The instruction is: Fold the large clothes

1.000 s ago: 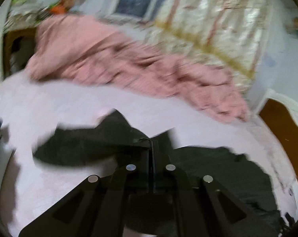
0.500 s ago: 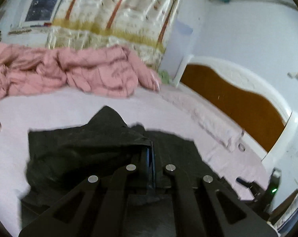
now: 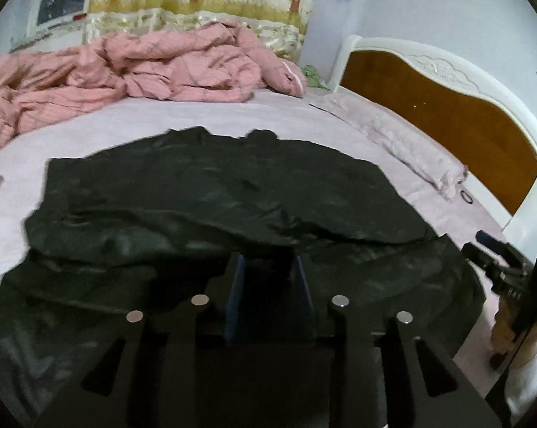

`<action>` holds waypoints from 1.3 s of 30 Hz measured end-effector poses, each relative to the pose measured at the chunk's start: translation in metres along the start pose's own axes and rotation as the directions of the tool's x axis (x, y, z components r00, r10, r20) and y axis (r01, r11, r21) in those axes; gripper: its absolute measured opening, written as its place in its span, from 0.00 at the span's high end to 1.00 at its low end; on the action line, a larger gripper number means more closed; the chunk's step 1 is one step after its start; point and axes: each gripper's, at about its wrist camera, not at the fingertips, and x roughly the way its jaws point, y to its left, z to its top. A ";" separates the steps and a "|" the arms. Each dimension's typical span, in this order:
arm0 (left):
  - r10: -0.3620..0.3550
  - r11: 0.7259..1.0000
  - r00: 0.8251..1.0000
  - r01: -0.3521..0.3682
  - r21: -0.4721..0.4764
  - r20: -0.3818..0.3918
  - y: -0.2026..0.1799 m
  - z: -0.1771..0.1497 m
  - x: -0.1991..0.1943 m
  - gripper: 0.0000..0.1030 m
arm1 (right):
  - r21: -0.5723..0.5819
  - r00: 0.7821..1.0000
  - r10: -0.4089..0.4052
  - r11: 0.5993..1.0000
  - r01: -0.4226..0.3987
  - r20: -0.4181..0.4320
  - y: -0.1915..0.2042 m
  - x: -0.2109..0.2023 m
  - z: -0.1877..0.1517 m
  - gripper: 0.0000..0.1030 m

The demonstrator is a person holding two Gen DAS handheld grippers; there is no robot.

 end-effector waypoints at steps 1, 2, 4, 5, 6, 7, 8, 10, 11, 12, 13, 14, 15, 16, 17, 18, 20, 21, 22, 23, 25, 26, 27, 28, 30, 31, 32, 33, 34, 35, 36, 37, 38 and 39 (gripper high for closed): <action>0.020 1.000 1.000 -0.020 -0.001 0.020 0.005 0.000 -0.007 0.63 | 0.000 1.000 0.001 1.000 -0.001 0.000 0.000 0.000 0.000 0.15; 0.038 0.999 0.998 -0.038 -0.006 0.047 0.011 0.001 -0.013 0.54 | -0.001 1.000 0.001 1.000 -0.001 0.000 0.000 0.000 0.000 0.15; 0.084 0.996 0.991 -0.080 -0.039 0.105 0.026 0.007 -0.029 0.34 | -0.001 1.000 0.003 1.000 -0.003 0.001 0.000 0.000 0.000 0.15; 0.102 0.994 0.987 -0.094 -0.062 0.124 0.035 0.010 -0.036 0.28 | -0.001 1.000 0.006 1.000 -0.006 0.001 0.000 0.000 0.000 0.15; 0.117 0.991 0.984 -0.105 -0.088 0.137 0.044 0.014 -0.042 0.28 | -0.001 1.000 0.007 1.000 -0.007 0.001 0.001 0.000 0.000 0.15; 0.129 0.987 0.981 -0.114 -0.112 0.144 0.054 0.018 -0.047 0.28 | -0.002 1.000 0.006 1.000 -0.006 0.000 0.002 0.001 -0.001 0.15; 0.144 0.983 0.978 -0.125 -0.133 0.150 0.062 0.022 -0.051 0.28 | -0.002 1.000 0.007 1.000 -0.007 0.000 0.002 0.002 -0.001 0.15; 0.187 0.972 0.969 -0.158 -0.174 0.162 0.080 0.027 -0.058 0.22 | -0.004 1.000 0.006 1.000 -0.006 0.001 0.003 0.002 -0.002 0.15; 0.212 0.964 0.963 -0.179 -0.195 0.166 0.088 0.028 -0.061 0.17 | -0.003 1.000 0.004 1.000 -0.004 0.002 0.003 0.001 -0.002 0.15; 0.245 0.952 0.955 -0.204 -0.228 0.168 0.098 0.029 -0.065 0.11 | -0.002 1.000 0.004 1.000 -0.004 0.001 0.003 0.001 -0.002 0.15; 0.258 0.944 0.950 -0.208 -0.258 0.176 0.107 0.030 -0.068 0.10 | -0.002 1.000 0.004 1.000 -0.004 0.001 0.003 0.001 -0.002 0.15; 0.255 0.939 0.949 -0.197 -0.284 0.186 0.115 0.031 -0.071 0.07 | -0.002 1.000 0.005 1.000 -0.005 0.000 0.003 0.002 -0.002 0.15; 0.249 0.933 0.950 -0.184 -0.310 0.186 0.124 0.032 -0.071 0.06 | -0.001 1.000 0.005 1.000 -0.005 -0.001 0.003 0.001 -0.002 0.15; 0.251 0.925 0.952 -0.183 -0.334 0.175 0.132 0.033 -0.070 0.05 | -0.001 1.000 0.004 1.000 -0.004 -0.002 0.003 0.002 -0.002 0.15; 0.259 0.914 0.953 -0.190 -0.359 0.156 0.140 0.034 -0.068 0.05 | 0.000 1.000 0.004 1.000 -0.004 -0.003 0.003 0.002 -0.002 0.15; 0.276 0.897 0.954 -0.211 -0.388 0.118 0.148 0.033 -0.064 0.05 | -0.001 1.000 0.006 1.000 -0.006 -0.004 0.004 0.002 -0.002 0.15; 0.281 0.860 0.959 -0.231 -0.455 0.046 0.165 0.030 -0.053 0.05 | -0.003 1.000 0.007 1.000 -0.007 -0.008 0.005 0.002 -0.003 0.15; 0.243 0.854 0.969 -0.197 -0.481 0.034 0.171 0.027 -0.048 0.05 | -0.006 1.000 0.006 1.000 -0.006 -0.008 0.006 0.002 -0.004 0.15; 0.211 0.847 0.977 -0.171 -0.503 0.022 0.177 0.025 -0.042 0.05 | -0.009 1.000 0.006 1.000 -0.006 -0.009 0.007 0.002 -0.004 0.15; 0.189 0.839 0.982 -0.156 -0.522 0.010 0.181 0.024 -0.036 0.06 | -0.013 1.000 0.004 1.000 -0.004 -0.008 0.008 0.002 -0.005 0.15; 0.174 0.828 0.985 -0.155 -0.539 -0.016 0.185 0.023 -0.024 0.06 | -0.018 1.000 0.004 1.000 -0.004 -0.009 0.008 0.002 -0.005 0.15; 0.171 0.824 0.985 -0.162 -0.544 -0.034 0.187 0.022 -0.017 0.07 | -0.020 1.000 0.004 1.000 -0.004 -0.010 0.008 0.002 -0.005 0.15; 0.162 0.823 0.986 -0.158 -0.545 -0.041 0.187 0.022 -0.011 0.10 | -0.021 1.000 0.005 1.000 -0.005 -0.012 0.008 0.003 -0.005 0.15; 0.156 0.823 0.987 -0.156 -0.546 -0.047 0.188 0.023 -0.006 0.13 | -0.023 1.000 0.006 1.000 -0.006 -0.013 0.008 0.003 -0.006 0.15; 0.157 0.833 0.985 -0.168 -0.528 -0.065 0.188 0.025 0.004 0.39 | -0.026 1.000 0.007 1.000 -0.007 -0.015 0.008 0.003 -0.006 0.15; 0.163 0.845 0.984 -0.179 -0.504 -0.076 0.186 0.027 0.008 0.47 | -0.028 1.000 0.007 1.000 -0.007 -0.015 0.008 0.003 -0.006 0.15; 0.177 0.858 0.980 -0.199 -0.474 -0.091 0.184 0.029 0.013 0.63 | -0.029 1.000 0.006 1.000 -0.007 -0.014 0.008 0.003 -0.006 0.15; 0.201 0.870 0.974 -0.227 -0.438 -0.107 0.181 0.032 0.017 0.81 | -0.028 1.000 0.006 1.000 -0.007 -0.015 0.009 0.003 -0.006 0.15; 0.219 0.884 0.969 -0.245 -0.399 -0.111 0.177 0.035 0.021 0.88 | -0.028 1.000 0.007 1.000 -0.007 -0.016 0.009 0.003 -0.006 0.15; 0.228 0.896 0.968 -0.250 -0.368 -0.104 0.172 0.037 0.022 0.91 | -0.028 1.000 0.006 1.000 -0.007 -0.017 0.009 0.003 -0.006 0.15; 0.252 0.911 0.964 -0.265 -0.317 -0.082 0.162 0.040 0.020 0.92 | -0.028 1.000 0.004 1.000 -0.005 -0.016 0.009 0.003 -0.006 0.15; 0.272 0.926 0.961 -0.276 -0.256 -0.051 0.149 0.043 0.018 0.92 | -0.028 1.000 0.003 1.000 -0.003 -0.016 0.009 0.003 -0.006 0.15; 0.279 0.939 0.960 -0.278 -0.205 -0.025 0.138 0.045 0.016 0.92 | -0.027 1.000 0.003 1.000 -0.004 -0.016 0.009 0.004 -0.006 0.15; 0.275 0.951 0.962 -0.271 -0.147 0.006 0.123 0.049 0.013 0.92 | -0.026 1.000 0.004 1.000 -0.004 -0.016 0.009 0.004 -0.006 0.15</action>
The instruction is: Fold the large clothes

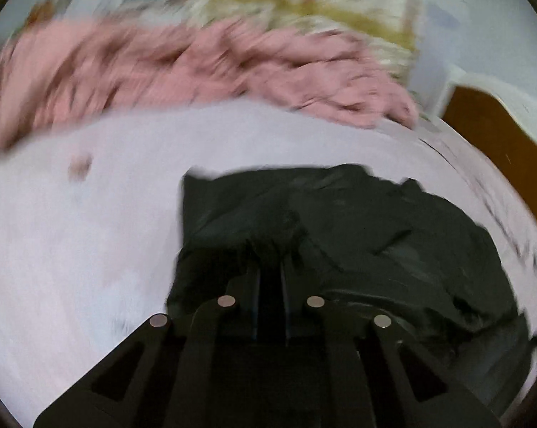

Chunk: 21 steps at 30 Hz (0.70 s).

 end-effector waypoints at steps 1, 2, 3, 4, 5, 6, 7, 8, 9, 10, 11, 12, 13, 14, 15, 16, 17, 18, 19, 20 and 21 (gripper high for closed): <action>-0.015 0.999 1.000 0.015 0.033 0.022 -0.011 0.001 -0.006 0.92 | 0.000 1.000 0.001 1.000 -0.001 -0.001 0.000 0.001 0.000 0.15; -0.037 0.998 0.998 0.034 0.060 0.045 -0.022 0.003 -0.013 0.92 | 0.002 1.000 0.002 1.000 -0.002 -0.001 0.000 0.000 0.000 0.15; -0.063 0.994 0.995 0.056 0.091 0.076 -0.035 0.007 -0.021 0.92 | 0.002 1.000 0.003 1.000 -0.003 0.000 0.000 0.000 0.000 0.15; -0.083 0.991 0.991 0.072 0.113 0.101 -0.046 0.010 -0.029 0.92 | 0.000 1.000 0.003 1.000 -0.003 0.001 0.000 0.001 0.000 0.15; -0.107 0.987 0.986 0.091 0.133 0.124 -0.056 0.013 -0.036 0.92 | 0.000 1.000 0.003 1.000 -0.003 0.002 0.000 0.001 0.000 0.15; -0.136 0.982 0.981 0.114 0.150 0.142 -0.068 0.019 -0.044 0.92 | -0.002 1.000 0.004 1.000 -0.004 0.003 0.000 0.001 0.000 0.15; -0.165 0.976 0.974 0.139 0.169 0.157 -0.081 0.023 -0.052 0.92 | -0.004 1.000 0.005 1.000 -0.005 0.005 0.000 0.001 0.000 0.15; -0.183 0.971 0.969 0.152 0.183 0.168 -0.090 0.028 -0.058 0.92 | -0.006 1.000 0.006 1.000 -0.006 0.007 0.000 0.000 0.001 0.15; -0.205 0.964 0.961 0.167 0.206 0.185 -0.104 0.032 -0.067 0.92 | -0.008 1.000 0.007 1.000 -0.007 0.009 0.001 0.000 0.001 0.15; -0.226 0.957 0.954 0.180 0.226 0.199 -0.114 0.034 -0.075 0.92 | -0.010 1.000 0.008 1.000 -0.008 0.012 0.001 -0.001 0.001 0.15; -0.255 0.947 0.943 0.198 0.254 0.215 -0.127 0.037 -0.084 0.92 | -0.013 1.000 0.008 1.000 -0.008 0.015 0.001 -0.001 0.002 0.15; -0.277 0.938 0.933 0.212 0.275 0.228 -0.138 0.040 -0.091 0.92 | -0.014 1.000 0.002 1.000 -0.001 0.020 0.001 -0.002 0.002 0.15; -0.309 0.926 0.920 0.233 0.296 0.242 -0.150 0.043 -0.100 0.92 | -0.012 1.000 -0.005 1.000 0.005 0.024 0.001 -0.002 0.002 0.15; -0.339 0.915 0.908 0.257 0.310 0.248 -0.161 0.044 -0.107 0.92 | -0.001 1.000 -0.011 1.000 0.011 0.027 -0.002 -0.002 0.003 0.15; -0.375 0.902 0.894 0.291 0.318 0.246 -0.171 0.047 -0.112 0.92 | 0.019 1.000 -0.013 1.000 0.013 0.025 -0.005 -0.001 0.003 0.15; -0.418 0.886 0.877 0.336 0.319 0.239 -0.180 0.050 -0.116 0.92 | 0.034 1.000 -0.015 0.999 0.014 0.023 -0.008 0.000 0.003 0.15; -0.459 0.870 0.858 0.380 0.316 0.231 -0.189 0.051 -0.119 0.92 | 0.060 1.000 -0.021 0.998 0.020 0.020 -0.012 0.001 0.004 0.15; -0.482 0.859 0.846 0.405 0.312 0.228 -0.195 0.053 -0.119 0.92 | 0.085 0.999 -0.032 0.996 0.031 0.014 -0.017 0.002 0.004 0.15; -0.502 0.850 0.835 0.427 0.309 0.226 -0.204 0.053 -0.118 0.92 | 0.101 0.999 -0.040 0.994 0.038 0.012 -0.021 0.002 0.004 0.15; -0.512 0.844 0.829 0.436 0.314 0.225 -0.213 0.052 -0.116 0.92 | 0.109 0.999 -0.045 0.993 0.043 0.017 -0.024 0.001 0.004 0.15; -0.509 0.844 0.831 0.430 0.321 0.224 -0.222 0.050 -0.113 0.92 | 0.118 0.998 -0.058 0.992 0.055 0.028 -0.028 -0.001 0.004 0.15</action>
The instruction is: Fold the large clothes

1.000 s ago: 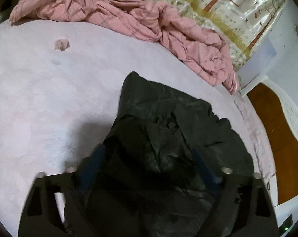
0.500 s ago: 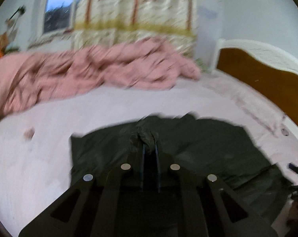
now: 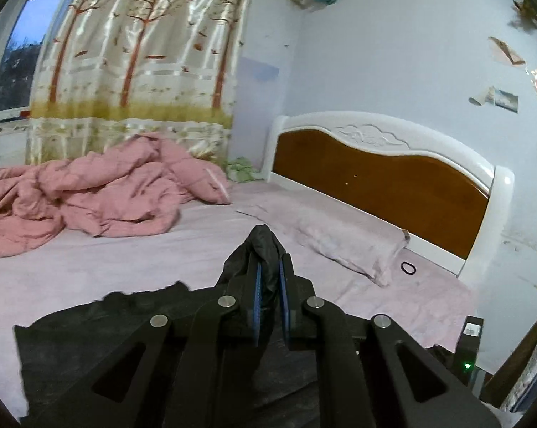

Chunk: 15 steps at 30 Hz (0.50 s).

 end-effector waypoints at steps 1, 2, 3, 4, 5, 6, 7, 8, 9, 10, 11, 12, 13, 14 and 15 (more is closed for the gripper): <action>0.004 1.000 1.000 -0.004 0.005 -0.008 -0.006 -0.001 0.007 0.92 | 0.003 1.000 -0.011 1.000 0.011 0.008 -0.003 -0.001 0.000 0.15; -0.001 1.000 1.000 0.002 0.002 -0.021 -0.010 -0.003 0.015 0.92 | 0.007 0.999 -0.031 1.000 0.031 0.018 -0.006 -0.002 0.002 0.15; -0.016 1.000 0.999 0.015 -0.007 -0.044 -0.014 -0.006 0.024 0.92 | 0.011 0.999 -0.038 0.999 0.038 0.021 -0.008 -0.003 0.003 0.15; -0.019 1.000 0.998 0.019 -0.013 -0.067 -0.016 -0.008 0.032 0.92 | 0.017 0.999 -0.041 0.999 0.041 0.026 -0.010 -0.004 0.004 0.15; -0.013 1.000 0.996 0.012 -0.018 -0.091 -0.018 -0.011 0.040 0.92 | 0.024 0.999 -0.041 0.999 0.040 0.033 -0.012 -0.006 0.006 0.15; -0.005 1.000 0.993 0.002 -0.026 -0.119 -0.016 -0.014 0.050 0.91 | 0.032 0.998 -0.048 0.998 0.046 0.042 -0.014 -0.006 0.007 0.15; -0.003 0.999 0.991 -0.001 -0.034 -0.133 -0.016 -0.017 0.056 0.91 | 0.041 0.997 -0.064 0.997 0.063 0.046 -0.014 -0.007 0.007 0.15; 0.001 0.999 0.990 -0.007 -0.042 -0.140 -0.017 -0.019 0.060 0.91 | 0.058 0.995 -0.089 0.995 0.086 0.047 -0.016 -0.006 0.008 0.15; 0.019 0.998 0.989 -0.026 -0.051 -0.144 -0.016 -0.021 0.064 0.90 | 0.066 0.995 -0.087 0.994 0.084 0.047 -0.017 -0.006 0.008 0.15; 0.035 0.997 0.988 -0.044 -0.058 -0.150 -0.016 -0.024 0.067 0.84 | 0.062 0.996 -0.078 0.995 0.075 0.044 -0.017 -0.005 0.008 0.15; 0.040 0.997 0.987 -0.051 -0.066 -0.157 -0.016 -0.026 0.070 0.77 | 0.053 0.996 -0.078 0.996 0.076 0.041 -0.017 -0.005 0.008 0.15; 0.040 0.996 0.986 -0.052 -0.071 -0.160 -0.016 -0.029 0.071 0.69 | 0.045 0.996 -0.085 0.996 0.083 0.042 -0.017 -0.005 0.008 0.15; 0.043 0.996 0.986 -0.055 -0.070 -0.162 -0.017 -0.030 0.070 0.63 | 0.038 0.995 -0.089 0.995 0.087 0.044 -0.017 -0.005 0.008 0.15; 0.055 0.996 0.985 -0.066 -0.064 -0.161 -0.017 -0.032 0.067 0.47 | 0.033 0.995 -0.090 0.996 0.088 0.048 -0.018 -0.007 0.008 0.15; 0.076 0.995 0.986 -0.085 -0.053 -0.151 -0.018 -0.033 0.063 0.36 | 0.034 0.995 -0.086 0.996 0.084 0.051 -0.018 -0.008 0.008 0.15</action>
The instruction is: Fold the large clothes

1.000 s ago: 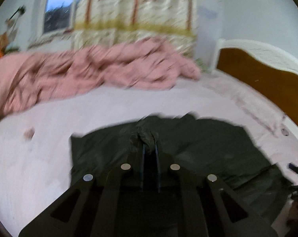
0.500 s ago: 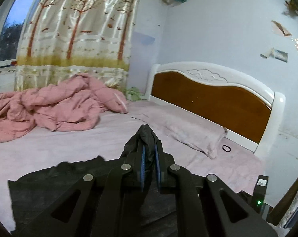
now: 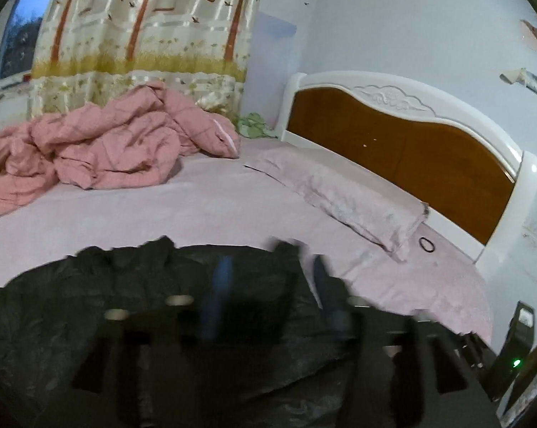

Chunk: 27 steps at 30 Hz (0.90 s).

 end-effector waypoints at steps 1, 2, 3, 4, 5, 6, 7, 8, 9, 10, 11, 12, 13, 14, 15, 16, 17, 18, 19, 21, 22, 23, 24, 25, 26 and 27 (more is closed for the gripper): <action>0.022 1.000 1.000 -0.022 0.011 0.016 0.000 -0.002 -0.007 0.33 | 0.002 1.000 0.004 1.000 -0.004 0.002 -0.001 0.000 0.000 0.15; 0.043 0.999 0.999 -0.043 0.023 0.026 0.003 -0.003 -0.014 0.28 | 0.004 1.000 0.009 1.000 -0.009 0.001 -0.001 -0.001 0.001 0.15; 0.057 0.998 0.998 -0.058 0.030 0.032 0.005 -0.003 -0.019 0.23 | 0.003 1.000 0.017 1.000 -0.017 -0.002 0.000 -0.001 0.001 0.15; 0.075 0.996 0.996 -0.076 0.035 0.044 0.007 -0.003 -0.027 0.21 | 0.003 1.000 0.030 1.000 -0.030 -0.007 0.000 0.000 0.001 0.15; 0.098 0.994 0.993 -0.100 0.035 0.059 0.011 -0.004 -0.036 0.17 | 0.005 0.999 0.038 0.999 -0.038 -0.010 0.000 0.000 0.000 0.15; 0.115 0.993 0.991 -0.117 0.033 0.070 0.016 -0.004 -0.043 0.15 | 0.007 0.999 0.046 0.999 -0.046 -0.015 0.001 0.001 -0.001 0.15; 0.134 0.990 0.988 -0.137 0.030 0.083 0.022 -0.005 -0.052 0.11 | 0.009 0.998 0.051 0.999 -0.051 -0.021 0.001 0.002 -0.001 0.15; 0.153 0.987 0.984 -0.156 0.024 0.095 0.028 -0.006 -0.062 0.08 | 0.012 0.998 0.060 0.998 -0.060 -0.028 0.000 0.003 -0.001 0.15; 0.167 0.985 0.980 -0.170 0.019 0.105 0.033 -0.008 -0.069 0.06 | 0.017 0.997 0.070 0.997 -0.070 -0.036 0.000 0.004 -0.002 0.15; 0.184 0.982 0.976 -0.187 0.014 0.113 0.040 -0.011 -0.078 0.06 | 0.024 0.996 0.079 0.997 -0.078 -0.045 0.000 0.006 -0.002 0.15; 0.200 0.979 0.973 -0.203 0.012 0.115 0.046 -0.015 -0.084 0.06 | 0.032 0.995 0.087 0.996 -0.086 -0.055 -0.001 0.008 -0.002 0.15; 0.221 0.975 0.968 -0.224 0.011 0.115 0.053 -0.020 -0.092 0.05 | 0.042 0.993 0.100 0.994 -0.097 -0.065 -0.003 0.011 -0.003 0.15; 0.241 0.970 0.964 -0.244 0.012 0.115 0.059 -0.025 -0.097 0.05 | 0.056 0.990 0.118 0.992 -0.114 -0.076 -0.004 0.012 -0.002 0.15; 0.263 0.964 0.958 -0.266 0.016 0.113 0.065 -0.031 -0.102 0.05 | 0.072 0.986 0.143 0.988 -0.137 -0.087 -0.005 0.014 -0.002 0.15; 0.286 0.957 0.952 -0.290 0.021 0.110 0.070 -0.036 -0.105 0.05 | 0.085 0.982 0.164 0.984 -0.156 -0.098 -0.005 0.017 -0.001 0.15; 0.308 0.950 0.945 -0.312 0.027 0.108 0.075 -0.042 -0.109 0.05 | 0.092 0.978 0.179 0.981 -0.170 -0.110 -0.005 0.020 0.000 0.15; 0.329 0.942 0.938 -0.334 0.033 0.104 0.081 -0.050 -0.112 0.05 | 0.092 0.975 0.188 0.980 -0.178 -0.119 -0.004 0.024 0.003 0.15; 0.347 0.935 0.933 -0.351 0.037 0.097 0.086 -0.056 -0.114 0.05 | 0.089 0.974 0.192 0.979 -0.182 -0.123 -0.002 0.027 0.006 0.15; 0.367 0.928 0.926 -0.372 0.041 0.083 0.094 -0.063 -0.116 0.05 | 0.081 0.971 0.199 0.979 -0.189 -0.132 0.001 0.032 0.010 0.17; 0.394 0.917 0.917 -0.396 0.037 0.054 0.107 -0.075 -0.116 0.05 | 0.055 0.958 0.234 0.972 -0.228 -0.166 0.010 0.043 0.022 0.21; 0.409 0.912 0.912 -0.410 0.025 0.035 0.115 -0.082 -0.116 0.05 | 0.042 0.951 0.252 0.968 -0.248 -0.182 0.015 0.049 0.028 0.23; 0.421 0.907 0.907 -0.421 0.008 0.015 0.124 -0.088 -0.117 0.05 | 0.027 0.946 0.258 0.966 -0.258 -0.196 0.020 0.057 0.035 0.23; 0.426 0.905 0.905 -0.426 -0.008 -0.001 0.132 -0.093 -0.118 0.05 | 0.013 0.942 0.261 0.964 -0.264 -0.211 0.025 0.064 0.039 0.24; 0.425 0.905 0.905 -0.425 -0.030 -0.018 0.141 -0.098 -0.119 0.05 | -0.014 0.930 0.269 0.960 -0.281 -0.250 0.032 0.078 0.046 0.25; 0.424 0.904 0.905 -0.425 -0.050 -0.031 0.149 -0.103 -0.121 0.05 | -0.036 0.913 0.275 0.954 -0.299 -0.301 0.039 0.092 0.049 0.25; 0.426 0.902 0.904 -0.427 -0.062 -0.039 0.154 -0.107 -0.122 0.05 | -0.049 0.898 0.270 0.951 -0.304 -0.347 0.045 0.106 0.051 0.26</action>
